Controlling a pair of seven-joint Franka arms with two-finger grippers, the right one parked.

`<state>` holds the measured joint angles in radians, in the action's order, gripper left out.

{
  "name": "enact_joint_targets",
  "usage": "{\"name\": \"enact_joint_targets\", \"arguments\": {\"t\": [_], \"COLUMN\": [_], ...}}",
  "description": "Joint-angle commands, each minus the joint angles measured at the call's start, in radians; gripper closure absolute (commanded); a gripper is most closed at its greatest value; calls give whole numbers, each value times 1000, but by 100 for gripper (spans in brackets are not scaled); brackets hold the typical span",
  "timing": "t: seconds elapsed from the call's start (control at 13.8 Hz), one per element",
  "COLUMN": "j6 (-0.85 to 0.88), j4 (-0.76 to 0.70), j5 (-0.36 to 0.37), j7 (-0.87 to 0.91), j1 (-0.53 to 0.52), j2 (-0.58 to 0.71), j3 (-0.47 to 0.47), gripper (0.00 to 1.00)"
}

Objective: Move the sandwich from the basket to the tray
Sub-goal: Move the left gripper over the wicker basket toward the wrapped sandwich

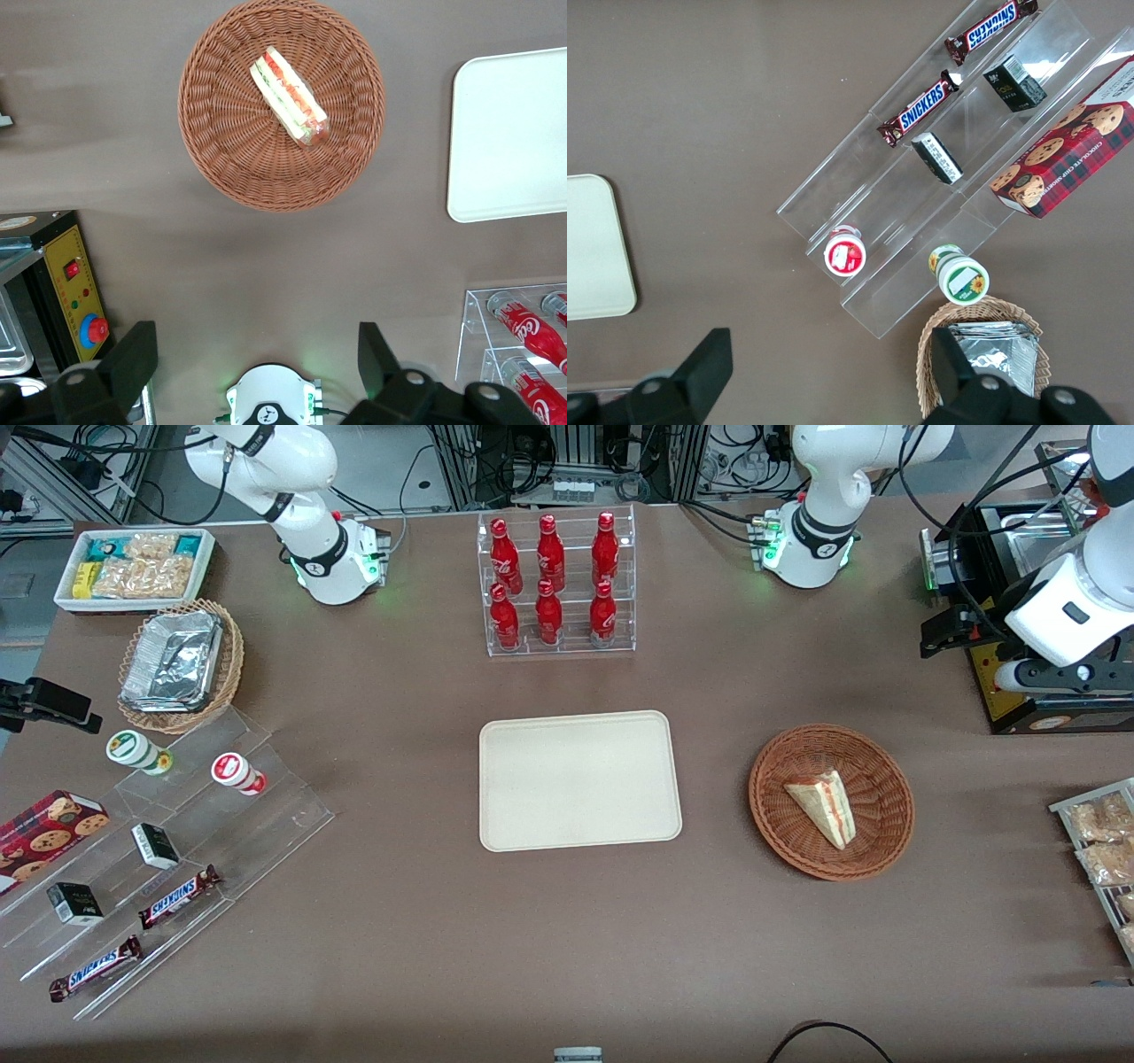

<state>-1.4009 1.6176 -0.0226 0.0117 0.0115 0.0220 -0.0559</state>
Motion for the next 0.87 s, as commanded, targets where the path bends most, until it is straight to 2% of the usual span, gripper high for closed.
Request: {"name": "enact_joint_targets", "arguments": {"t": [0.0,0.29,0.51,0.8], "j6": [8,-56,-186,-549], "j4": [-27,-13,79,325], "j5": [-14,15,16,18], "j7": [-7,-10,-9,-9], "j1": [11,15,18,16], "j2": [-22,-100,-139,-154], "j3": [11,11,11,11], "gripper": [0,0,0,0]}}
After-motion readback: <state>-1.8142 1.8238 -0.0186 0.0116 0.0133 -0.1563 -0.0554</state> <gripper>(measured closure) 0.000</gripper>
